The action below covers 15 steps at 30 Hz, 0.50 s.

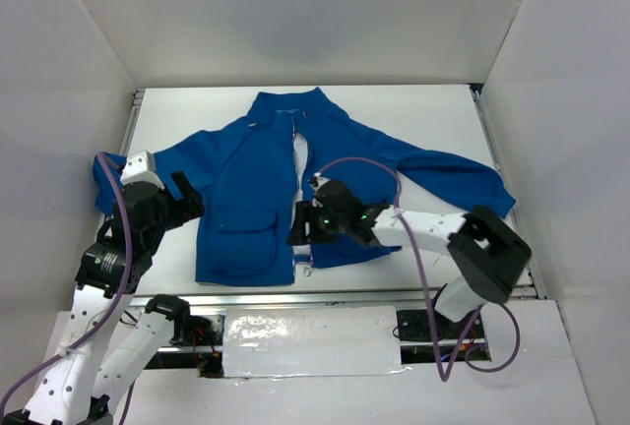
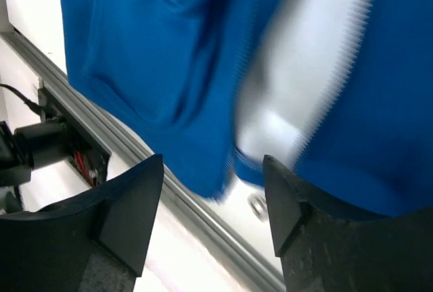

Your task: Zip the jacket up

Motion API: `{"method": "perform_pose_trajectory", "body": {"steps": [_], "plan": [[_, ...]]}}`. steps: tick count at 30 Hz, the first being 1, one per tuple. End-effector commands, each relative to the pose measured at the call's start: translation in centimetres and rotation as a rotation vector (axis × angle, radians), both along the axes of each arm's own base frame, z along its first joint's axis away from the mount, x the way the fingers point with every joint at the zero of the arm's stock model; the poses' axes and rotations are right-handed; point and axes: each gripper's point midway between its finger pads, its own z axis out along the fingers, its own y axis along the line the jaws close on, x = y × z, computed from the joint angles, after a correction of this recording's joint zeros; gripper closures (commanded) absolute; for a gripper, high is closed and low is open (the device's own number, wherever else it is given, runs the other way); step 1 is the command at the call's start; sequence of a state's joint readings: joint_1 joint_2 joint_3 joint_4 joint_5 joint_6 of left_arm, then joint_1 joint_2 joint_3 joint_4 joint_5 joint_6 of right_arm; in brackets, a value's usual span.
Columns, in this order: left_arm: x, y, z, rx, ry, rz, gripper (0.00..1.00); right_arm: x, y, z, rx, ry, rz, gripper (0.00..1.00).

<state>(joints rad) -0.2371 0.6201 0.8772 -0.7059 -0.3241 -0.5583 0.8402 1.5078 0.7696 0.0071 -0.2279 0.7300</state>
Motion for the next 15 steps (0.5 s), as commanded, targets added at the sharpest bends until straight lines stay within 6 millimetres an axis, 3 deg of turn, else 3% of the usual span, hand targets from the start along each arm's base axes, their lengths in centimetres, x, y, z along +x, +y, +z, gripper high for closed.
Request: {"method": "perform_pose_trajectory", "body": {"steps": [1,4,8,10,15], "plan": [[0.3,-0.3,0.3,-0.015,-0.017,0.0,0.01,1.9,4.2,1.7,0.063,-0.083,-0.034,0.35],[0.3,-0.4,0.4,-0.013,-0.019,-0.006,0.01,1.3,5.5,-0.3,0.033,-0.053,-0.026,0.43],[0.4,-0.5,0.4,-0.013,-0.017,-0.012,0.01,1.8,5.3,-2.2,-0.023,-0.039,-0.075,0.44],[0.4,-0.5,0.3,-0.012,-0.017,-0.016,0.01,1.8,4.9,-2.5,-0.034,-0.043,-0.089,0.44],[0.5,-0.7,0.1,-0.01,-0.006,-0.027,0.01,1.7,3.3,-0.9,-0.029,-0.089,-0.117,0.43]]}}
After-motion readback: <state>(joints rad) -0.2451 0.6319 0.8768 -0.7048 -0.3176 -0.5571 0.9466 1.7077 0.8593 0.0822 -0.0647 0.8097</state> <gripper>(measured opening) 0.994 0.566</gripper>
